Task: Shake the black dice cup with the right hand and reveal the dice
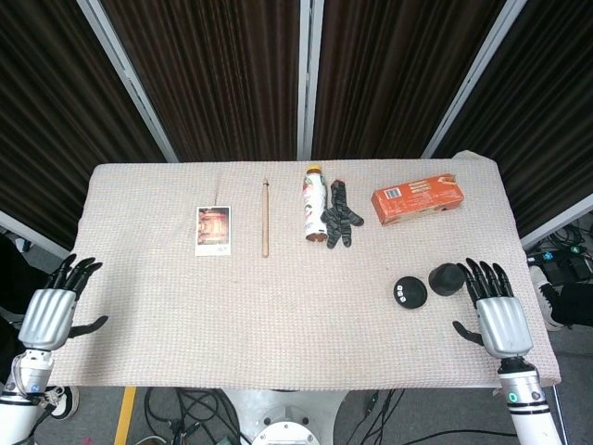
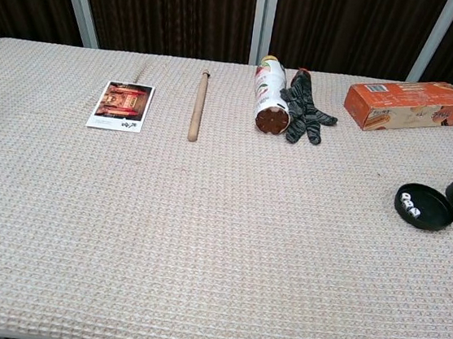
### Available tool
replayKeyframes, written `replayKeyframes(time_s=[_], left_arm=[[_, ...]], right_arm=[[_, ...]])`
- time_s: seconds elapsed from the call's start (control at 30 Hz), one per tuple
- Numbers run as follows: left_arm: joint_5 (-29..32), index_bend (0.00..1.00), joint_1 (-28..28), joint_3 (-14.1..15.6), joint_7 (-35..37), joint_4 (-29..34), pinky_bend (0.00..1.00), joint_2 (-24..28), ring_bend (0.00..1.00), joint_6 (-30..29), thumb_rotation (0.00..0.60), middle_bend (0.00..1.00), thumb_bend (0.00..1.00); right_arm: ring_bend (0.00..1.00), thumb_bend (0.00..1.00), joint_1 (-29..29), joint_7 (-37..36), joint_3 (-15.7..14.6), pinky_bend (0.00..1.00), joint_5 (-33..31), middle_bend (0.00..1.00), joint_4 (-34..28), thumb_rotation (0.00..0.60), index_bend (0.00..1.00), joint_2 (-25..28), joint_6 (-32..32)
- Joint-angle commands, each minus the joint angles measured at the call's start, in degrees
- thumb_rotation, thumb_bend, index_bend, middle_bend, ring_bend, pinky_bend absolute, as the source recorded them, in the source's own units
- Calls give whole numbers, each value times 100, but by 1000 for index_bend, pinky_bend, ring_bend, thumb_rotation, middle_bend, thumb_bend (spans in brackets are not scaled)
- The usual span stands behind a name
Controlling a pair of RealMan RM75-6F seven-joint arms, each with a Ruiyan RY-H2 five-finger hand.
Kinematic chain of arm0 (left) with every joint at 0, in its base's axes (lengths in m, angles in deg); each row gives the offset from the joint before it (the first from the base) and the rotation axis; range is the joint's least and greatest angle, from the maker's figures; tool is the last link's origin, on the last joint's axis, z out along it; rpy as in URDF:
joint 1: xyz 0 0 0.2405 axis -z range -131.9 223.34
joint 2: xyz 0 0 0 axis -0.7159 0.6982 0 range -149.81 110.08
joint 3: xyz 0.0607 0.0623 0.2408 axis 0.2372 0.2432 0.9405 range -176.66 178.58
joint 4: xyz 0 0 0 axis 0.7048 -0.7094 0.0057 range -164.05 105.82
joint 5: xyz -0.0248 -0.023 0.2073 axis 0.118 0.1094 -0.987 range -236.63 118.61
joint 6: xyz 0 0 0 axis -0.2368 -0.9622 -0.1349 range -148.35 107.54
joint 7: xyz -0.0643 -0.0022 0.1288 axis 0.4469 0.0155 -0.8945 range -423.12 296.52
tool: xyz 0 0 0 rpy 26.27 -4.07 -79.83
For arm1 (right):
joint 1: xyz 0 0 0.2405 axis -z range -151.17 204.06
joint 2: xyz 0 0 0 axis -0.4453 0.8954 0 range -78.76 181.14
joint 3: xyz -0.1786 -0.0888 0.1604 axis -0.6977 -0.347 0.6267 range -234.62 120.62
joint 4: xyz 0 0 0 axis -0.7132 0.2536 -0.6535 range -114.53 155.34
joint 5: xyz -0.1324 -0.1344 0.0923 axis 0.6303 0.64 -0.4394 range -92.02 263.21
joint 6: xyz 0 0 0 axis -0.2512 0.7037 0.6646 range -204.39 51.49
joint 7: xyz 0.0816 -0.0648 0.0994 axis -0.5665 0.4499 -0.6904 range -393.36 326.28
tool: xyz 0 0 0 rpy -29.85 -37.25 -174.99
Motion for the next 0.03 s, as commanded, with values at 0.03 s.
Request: replayKeyframes(time_s=[0.03], left_arm=[[-1,145,-5,0,19,-27,183,-24,0,-9,600,107,125]], right_arm=[[0,45,59,37,21,0,-22,31,24,600,7,0,-70]])
